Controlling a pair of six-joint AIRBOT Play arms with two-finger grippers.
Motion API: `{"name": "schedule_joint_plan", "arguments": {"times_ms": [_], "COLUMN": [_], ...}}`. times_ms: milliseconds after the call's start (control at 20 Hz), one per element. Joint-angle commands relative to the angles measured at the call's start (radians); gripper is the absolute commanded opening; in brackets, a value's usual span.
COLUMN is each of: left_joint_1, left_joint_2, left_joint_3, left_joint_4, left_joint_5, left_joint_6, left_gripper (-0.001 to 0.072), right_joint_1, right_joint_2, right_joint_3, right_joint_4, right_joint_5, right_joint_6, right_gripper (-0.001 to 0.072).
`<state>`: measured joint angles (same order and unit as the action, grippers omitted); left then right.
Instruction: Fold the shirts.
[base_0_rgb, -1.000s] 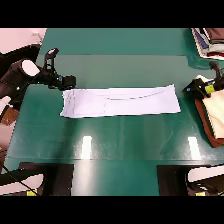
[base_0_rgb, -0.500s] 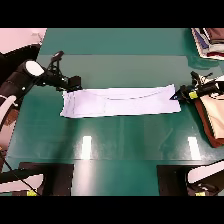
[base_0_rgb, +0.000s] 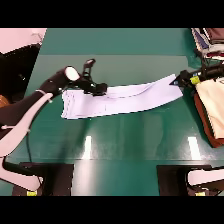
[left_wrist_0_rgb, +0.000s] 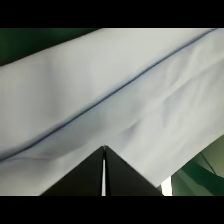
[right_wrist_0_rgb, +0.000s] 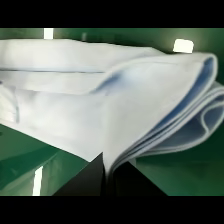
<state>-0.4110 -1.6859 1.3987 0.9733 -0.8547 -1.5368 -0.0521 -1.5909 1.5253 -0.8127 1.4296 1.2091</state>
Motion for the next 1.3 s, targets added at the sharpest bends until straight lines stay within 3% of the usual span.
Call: {"name": "schedule_joint_plan", "arguments": {"times_ms": [0,250,700,1000,1250], "left_joint_1": [-0.068,-0.077,-0.056,0.130,0.319], "left_joint_2": [-0.132,-0.177,-0.159,0.065,0.248], "left_joint_3": [0.109,0.137,0.190,0.223,0.223], "left_joint_4": [-0.016,-0.010,0.022,0.227,0.317], "left_joint_5": [-0.003,-0.014,-0.037,-0.207,-0.264], "left_joint_6": [-0.003,-0.011,-0.007,-0.007,-0.007], "left_gripper": [0.0022,0.0022,0.0022,0.0023,0.0023], "right_joint_1": [0.098,0.272,0.484,0.660,0.848], "right_joint_2": [0.090,0.097,0.097,0.043,-0.192], "right_joint_3": [0.067,0.185,0.195,0.196,0.362], "right_joint_4": [0.137,0.185,0.192,0.222,0.278], "right_joint_5": [-0.006,-0.024,-0.139,-0.285,-0.372], "right_joint_6": [0.018,0.021,0.020,-0.016,-0.069], "right_gripper": [0.0017,0.0017,0.0017,0.0018,0.0021]}}
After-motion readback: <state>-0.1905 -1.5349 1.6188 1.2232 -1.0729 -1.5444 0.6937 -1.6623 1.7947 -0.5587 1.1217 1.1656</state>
